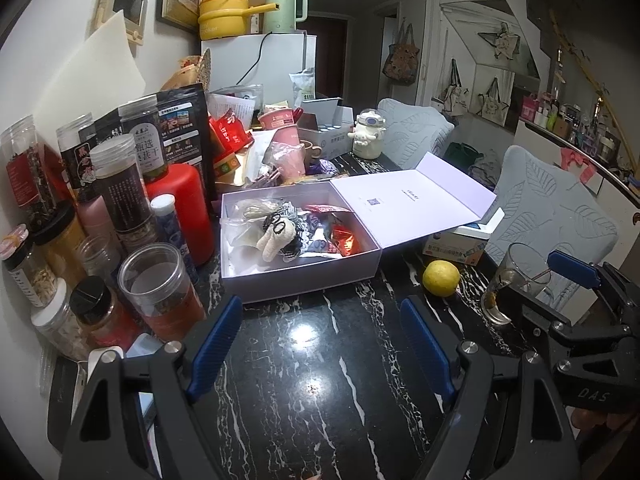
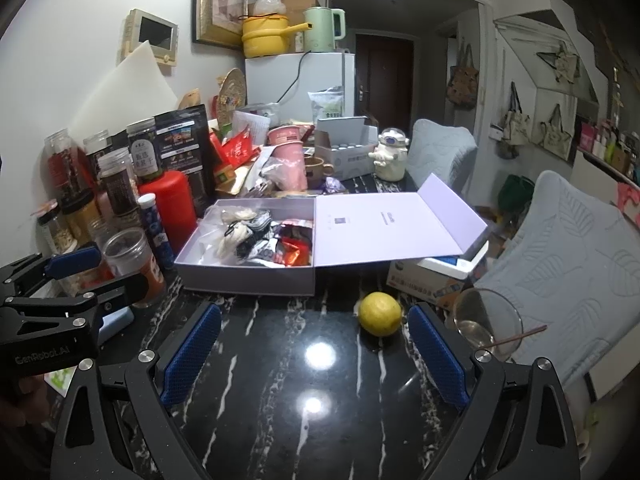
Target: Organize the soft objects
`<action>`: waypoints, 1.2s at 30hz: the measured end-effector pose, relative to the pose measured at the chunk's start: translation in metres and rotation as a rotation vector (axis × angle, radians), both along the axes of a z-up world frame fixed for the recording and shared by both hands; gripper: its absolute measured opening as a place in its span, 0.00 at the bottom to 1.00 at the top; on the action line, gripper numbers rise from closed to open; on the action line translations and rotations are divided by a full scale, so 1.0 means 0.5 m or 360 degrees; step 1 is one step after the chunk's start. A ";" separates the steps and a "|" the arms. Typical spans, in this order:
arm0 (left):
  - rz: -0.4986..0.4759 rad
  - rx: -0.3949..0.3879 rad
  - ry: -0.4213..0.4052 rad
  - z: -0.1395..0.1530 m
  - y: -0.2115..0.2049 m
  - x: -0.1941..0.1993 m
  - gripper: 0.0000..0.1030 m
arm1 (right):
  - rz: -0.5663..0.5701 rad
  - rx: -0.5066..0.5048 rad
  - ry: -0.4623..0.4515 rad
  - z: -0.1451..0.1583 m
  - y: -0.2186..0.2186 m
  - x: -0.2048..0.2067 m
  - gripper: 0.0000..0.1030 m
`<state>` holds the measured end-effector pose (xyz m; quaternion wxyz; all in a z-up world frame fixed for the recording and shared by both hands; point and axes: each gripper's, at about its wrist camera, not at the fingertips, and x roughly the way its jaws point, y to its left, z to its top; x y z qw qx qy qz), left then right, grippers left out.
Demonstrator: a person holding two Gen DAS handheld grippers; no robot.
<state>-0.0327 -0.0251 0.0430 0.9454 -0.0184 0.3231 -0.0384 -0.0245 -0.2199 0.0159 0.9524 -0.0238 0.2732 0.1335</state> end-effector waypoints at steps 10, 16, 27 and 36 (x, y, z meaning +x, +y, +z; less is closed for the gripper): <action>-0.0010 0.0013 0.0014 -0.004 -0.004 0.010 0.79 | -0.0018 -0.0014 0.0010 -0.002 -0.001 0.005 0.93; -0.0019 0.0038 0.0017 -0.009 -0.006 0.012 0.79 | -0.0046 0.0004 0.0019 -0.003 -0.007 0.002 0.93; -0.0038 0.0029 0.0028 -0.011 -0.007 0.010 0.79 | -0.0049 0.0011 0.0025 -0.004 -0.006 0.001 0.93; -0.0058 0.0042 0.0018 -0.016 -0.010 0.007 0.79 | -0.0050 0.0017 0.0037 -0.005 -0.007 0.000 0.93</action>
